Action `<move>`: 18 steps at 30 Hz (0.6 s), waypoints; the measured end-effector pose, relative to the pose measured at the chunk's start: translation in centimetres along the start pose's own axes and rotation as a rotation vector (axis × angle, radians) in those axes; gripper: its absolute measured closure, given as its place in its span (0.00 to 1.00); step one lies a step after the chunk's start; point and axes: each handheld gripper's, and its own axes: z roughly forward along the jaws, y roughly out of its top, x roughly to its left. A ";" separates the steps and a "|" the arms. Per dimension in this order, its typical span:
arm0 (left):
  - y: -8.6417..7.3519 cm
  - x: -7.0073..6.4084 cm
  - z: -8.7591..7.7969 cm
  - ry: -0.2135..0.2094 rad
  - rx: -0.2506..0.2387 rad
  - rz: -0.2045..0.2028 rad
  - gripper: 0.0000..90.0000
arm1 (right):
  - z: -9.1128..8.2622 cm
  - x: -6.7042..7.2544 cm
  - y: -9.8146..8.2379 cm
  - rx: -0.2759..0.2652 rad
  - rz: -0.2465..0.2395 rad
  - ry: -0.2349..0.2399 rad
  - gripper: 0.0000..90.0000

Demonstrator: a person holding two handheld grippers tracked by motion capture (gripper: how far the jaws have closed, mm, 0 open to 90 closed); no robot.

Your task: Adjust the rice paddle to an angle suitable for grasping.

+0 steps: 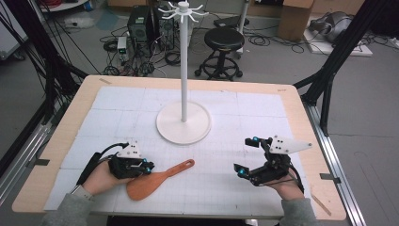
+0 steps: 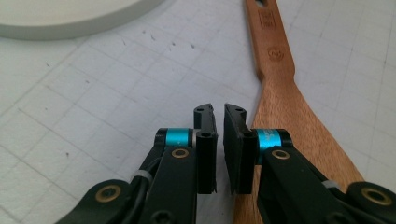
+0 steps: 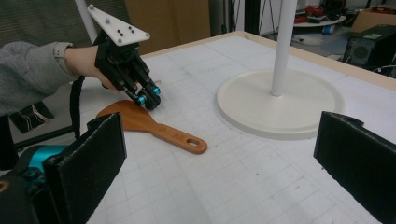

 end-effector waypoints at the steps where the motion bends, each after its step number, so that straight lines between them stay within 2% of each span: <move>1: 0.1 0.0 -0.1 -0.004 -0.016 -0.008 0.90 | 0.0 0.0 0.0 0.000 0.000 -0.001 0.01; 3: 0.3 -0.1 -0.5 -0.015 -0.043 -0.012 0.87 | 0.0 0.0 0.0 0.000 0.001 -0.001 0.01; 7: 0.8 -0.5 -1.3 -0.070 -0.125 -0.007 0.81 | 0.0 0.0 0.0 0.000 0.000 -0.001 0.01; 9: 1.2 -0.8 -1.5 -0.077 -0.147 -0.008 0.77 | 0.0 0.0 0.0 0.000 -0.002 -0.006 0.01; 11: 1.3 -1.0 -1.4 -0.086 -0.161 -0.002 0.72 | 0.0 0.0 -0.1 0.001 0.003 -0.005 0.01; 15: 1.3 -1.2 -1.0 -0.091 -0.151 0.007 0.61 | 0.1 0.0 -0.1 0.004 -0.001 0.000 0.01; 18: 1.5 -1.6 -0.8 -0.075 -0.162 0.053 0.51 | 0.1 -0.1 -0.1 0.003 -0.005 0.001 0.01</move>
